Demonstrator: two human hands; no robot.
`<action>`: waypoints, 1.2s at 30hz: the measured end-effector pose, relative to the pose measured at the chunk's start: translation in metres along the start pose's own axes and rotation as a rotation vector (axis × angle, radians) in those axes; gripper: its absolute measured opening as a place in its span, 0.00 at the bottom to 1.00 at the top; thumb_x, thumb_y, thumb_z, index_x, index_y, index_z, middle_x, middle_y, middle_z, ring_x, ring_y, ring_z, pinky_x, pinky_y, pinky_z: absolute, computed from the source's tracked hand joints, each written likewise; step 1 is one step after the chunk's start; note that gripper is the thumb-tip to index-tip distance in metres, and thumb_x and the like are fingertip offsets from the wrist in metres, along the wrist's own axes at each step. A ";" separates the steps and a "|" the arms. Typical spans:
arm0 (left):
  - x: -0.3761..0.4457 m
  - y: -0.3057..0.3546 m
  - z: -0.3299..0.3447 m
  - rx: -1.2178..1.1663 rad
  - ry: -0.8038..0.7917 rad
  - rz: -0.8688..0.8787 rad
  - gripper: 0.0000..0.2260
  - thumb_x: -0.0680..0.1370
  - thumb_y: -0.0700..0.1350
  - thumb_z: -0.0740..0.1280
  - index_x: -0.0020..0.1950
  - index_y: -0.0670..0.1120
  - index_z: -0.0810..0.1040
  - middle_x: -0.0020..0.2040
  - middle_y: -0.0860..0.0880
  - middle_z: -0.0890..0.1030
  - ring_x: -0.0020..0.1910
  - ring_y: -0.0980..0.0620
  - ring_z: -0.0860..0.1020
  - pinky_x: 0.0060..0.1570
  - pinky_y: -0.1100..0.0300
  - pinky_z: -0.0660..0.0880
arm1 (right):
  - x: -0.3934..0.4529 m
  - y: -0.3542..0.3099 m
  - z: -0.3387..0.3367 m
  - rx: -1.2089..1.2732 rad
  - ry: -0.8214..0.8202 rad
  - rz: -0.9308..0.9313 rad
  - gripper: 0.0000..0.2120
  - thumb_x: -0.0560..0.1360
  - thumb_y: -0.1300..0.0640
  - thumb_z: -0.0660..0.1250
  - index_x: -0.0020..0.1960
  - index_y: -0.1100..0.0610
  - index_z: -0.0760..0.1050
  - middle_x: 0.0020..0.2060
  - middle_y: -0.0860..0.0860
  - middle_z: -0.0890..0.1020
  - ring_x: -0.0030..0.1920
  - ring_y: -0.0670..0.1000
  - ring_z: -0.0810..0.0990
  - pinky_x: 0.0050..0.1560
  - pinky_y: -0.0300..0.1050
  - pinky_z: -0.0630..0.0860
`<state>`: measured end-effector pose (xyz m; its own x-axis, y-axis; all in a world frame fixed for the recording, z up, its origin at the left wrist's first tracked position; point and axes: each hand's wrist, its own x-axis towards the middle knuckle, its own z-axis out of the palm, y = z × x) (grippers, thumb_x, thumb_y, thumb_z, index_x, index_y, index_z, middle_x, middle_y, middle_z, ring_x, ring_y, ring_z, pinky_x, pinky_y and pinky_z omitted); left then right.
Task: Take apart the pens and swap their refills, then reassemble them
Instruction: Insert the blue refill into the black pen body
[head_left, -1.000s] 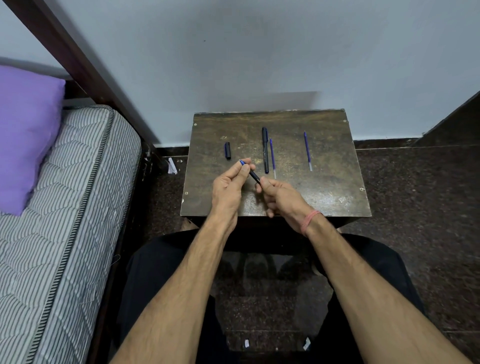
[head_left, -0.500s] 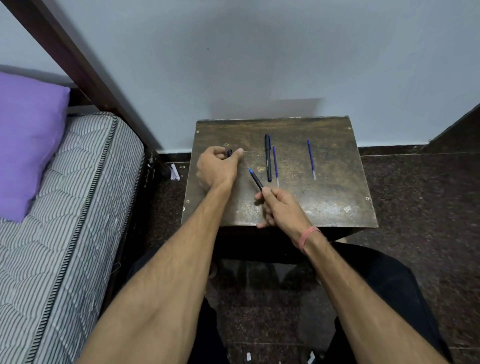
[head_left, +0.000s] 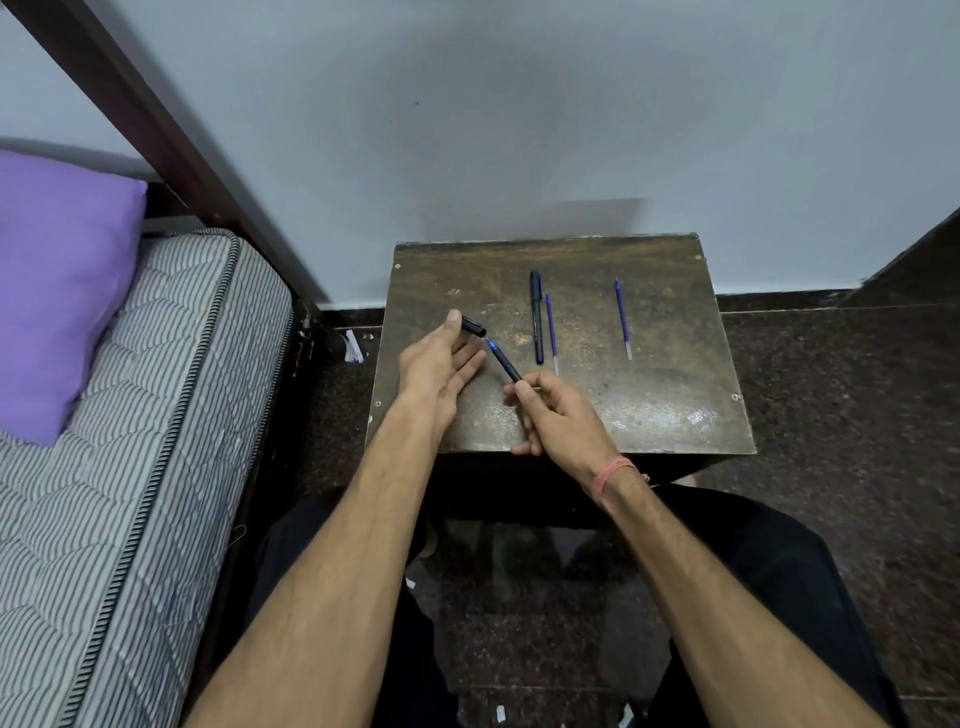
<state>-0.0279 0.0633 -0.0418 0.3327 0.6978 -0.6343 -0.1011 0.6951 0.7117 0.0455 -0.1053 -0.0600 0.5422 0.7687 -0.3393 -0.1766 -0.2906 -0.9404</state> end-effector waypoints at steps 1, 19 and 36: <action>-0.001 -0.001 -0.001 -0.023 0.005 0.000 0.06 0.86 0.44 0.73 0.53 0.42 0.84 0.46 0.44 0.90 0.46 0.48 0.89 0.49 0.55 0.88 | 0.000 0.000 0.000 -0.003 0.001 -0.003 0.11 0.90 0.52 0.64 0.61 0.58 0.82 0.37 0.53 0.75 0.27 0.41 0.74 0.38 0.42 0.86; -0.013 -0.008 0.000 0.030 -0.028 0.113 0.04 0.84 0.43 0.76 0.54 0.43 0.85 0.48 0.46 0.89 0.52 0.48 0.88 0.64 0.50 0.85 | -0.002 -0.001 0.001 -0.008 0.017 -0.009 0.10 0.89 0.51 0.65 0.58 0.52 0.84 0.37 0.50 0.76 0.29 0.40 0.75 0.39 0.44 0.87; -0.012 -0.039 0.007 0.243 -0.066 0.321 0.12 0.81 0.38 0.78 0.62 0.33 0.86 0.39 0.55 0.89 0.37 0.66 0.84 0.44 0.71 0.79 | 0.004 0.003 0.011 -0.087 0.136 0.008 0.14 0.90 0.52 0.60 0.49 0.56 0.77 0.39 0.51 0.76 0.33 0.43 0.77 0.36 0.45 0.84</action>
<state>-0.0216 0.0270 -0.0597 0.3805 0.8548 -0.3529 0.0125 0.3768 0.9262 0.0381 -0.0973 -0.0643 0.6485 0.6834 -0.3353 -0.1130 -0.3492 -0.9302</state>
